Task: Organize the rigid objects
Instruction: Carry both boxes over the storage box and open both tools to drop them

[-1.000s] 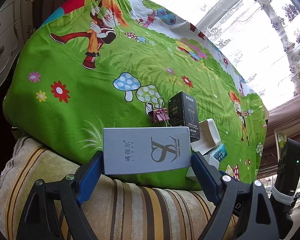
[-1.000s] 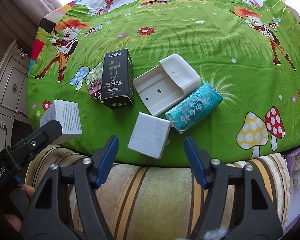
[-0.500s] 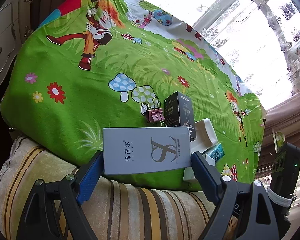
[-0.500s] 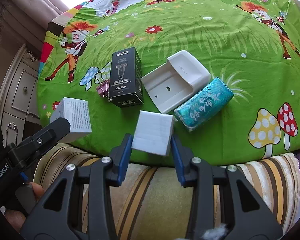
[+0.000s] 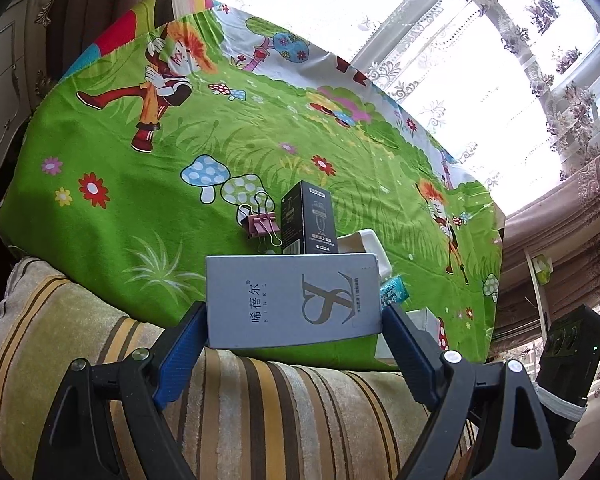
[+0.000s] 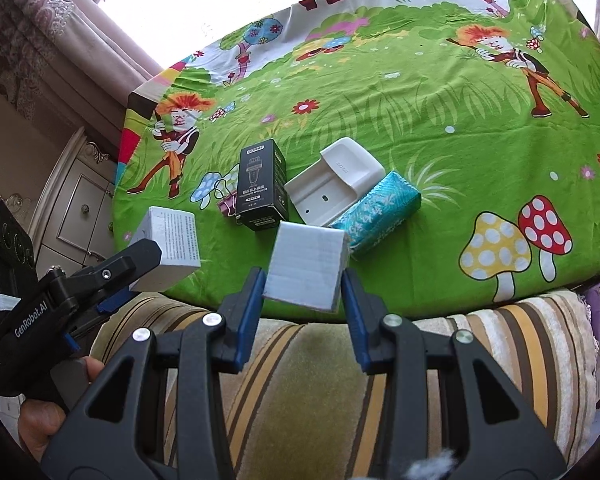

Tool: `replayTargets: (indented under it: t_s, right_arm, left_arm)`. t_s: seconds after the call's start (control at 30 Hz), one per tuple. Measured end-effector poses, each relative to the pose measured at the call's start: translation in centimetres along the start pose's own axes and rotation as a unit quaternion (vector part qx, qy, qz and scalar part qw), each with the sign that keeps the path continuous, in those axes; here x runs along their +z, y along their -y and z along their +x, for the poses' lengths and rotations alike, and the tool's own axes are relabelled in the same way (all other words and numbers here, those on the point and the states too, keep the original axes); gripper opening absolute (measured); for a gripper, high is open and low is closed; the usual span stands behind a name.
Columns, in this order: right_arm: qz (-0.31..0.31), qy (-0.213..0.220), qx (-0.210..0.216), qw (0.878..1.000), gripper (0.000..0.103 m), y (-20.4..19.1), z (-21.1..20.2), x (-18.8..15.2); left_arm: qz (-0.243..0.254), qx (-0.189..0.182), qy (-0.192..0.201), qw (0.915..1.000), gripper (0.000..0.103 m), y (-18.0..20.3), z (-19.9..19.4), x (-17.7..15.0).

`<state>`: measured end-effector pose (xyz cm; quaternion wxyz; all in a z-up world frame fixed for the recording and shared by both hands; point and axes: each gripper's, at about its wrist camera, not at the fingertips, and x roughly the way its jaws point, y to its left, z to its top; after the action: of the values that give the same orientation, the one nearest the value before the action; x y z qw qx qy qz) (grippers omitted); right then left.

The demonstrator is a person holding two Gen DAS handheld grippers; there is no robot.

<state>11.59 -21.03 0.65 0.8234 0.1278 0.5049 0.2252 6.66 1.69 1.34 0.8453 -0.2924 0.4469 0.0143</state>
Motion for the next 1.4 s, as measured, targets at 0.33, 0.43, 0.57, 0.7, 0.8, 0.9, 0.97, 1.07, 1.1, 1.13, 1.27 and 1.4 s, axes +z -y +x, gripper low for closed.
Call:
replayTargets:
  t_s: [0.33,0.43,0.57,0.7,0.8,0.9,0.97,1.07,1.1,1.13,1.27,1.4]
  right_arm:
    - [0.04,0.062,0.008,0.997,0.043,3.7,-5.8,-2.3]
    - [0.055,0.075,0.009,0.996,0.043,5.3,-7.5,-3.2]
    - [0.08,0.093,0.003,0.992,0.043,7.6,-9.6,-4.4]
    - [0.098,0.109,-0.016,0.989,0.043,9.6,-11.7,-5.8]
    - [0.113,0.125,-0.034,0.985,0.044,11.3,-13.5,-7.0]
    - [0.132,0.144,-0.056,0.979,0.044,13.1,-15.4,-8.1]
    - [0.144,0.155,-0.073,0.975,0.043,14.4,-16.7,-8.7]
    - [0.163,0.17,-0.096,0.967,0.044,16.0,-18.3,-9.4]
    - [0.167,0.175,-0.105,0.965,0.044,16.5,-18.8,-9.5]
    - [0.171,0.18,-0.114,0.962,0.044,16.9,-19.3,-9.7]
    - [0.186,0.198,-0.155,0.95,0.044,18.2,-21.0,-10.3]
    - [0.21,0.21,-0.171,0.94,0.056,19.6,-22.3,-10.9]
  left_arm:
    - [0.053,-0.065,-0.004,0.9964,0.087,5.3,-1.5,-3.3]
    - [0.069,-0.084,-0.012,0.994,0.087,6.8,-1.6,-4.4]
    - [0.098,-0.105,-0.025,0.9893,0.087,9.1,-1.5,-6.1]
    - [0.131,-0.127,-0.045,0.9823,0.087,11.4,-1.2,-7.9]
    - [0.156,-0.142,-0.056,0.9759,0.087,13.2,-1.1,-9.4]
    - [0.181,-0.154,-0.061,0.9695,0.087,14.7,-1.2,-10.5]
    - [0.196,-0.161,-0.066,0.965,0.087,15.7,-1.1,-11.3]
    - [0.219,-0.171,-0.079,0.9575,0.087,17.3,-0.9,-12.5]
    - [0.228,-0.174,-0.082,0.9545,0.087,17.9,-0.8,-12.9]
    - [0.239,-0.176,-0.085,0.951,0.087,18.5,-0.7,-13.3]
    - [0.275,-0.199,-0.109,0.9343,0.089,20.6,-0.5,-15.0]
    - [0.307,-0.2,-0.124,0.9222,0.089,21.6,-0.5,-16.2]
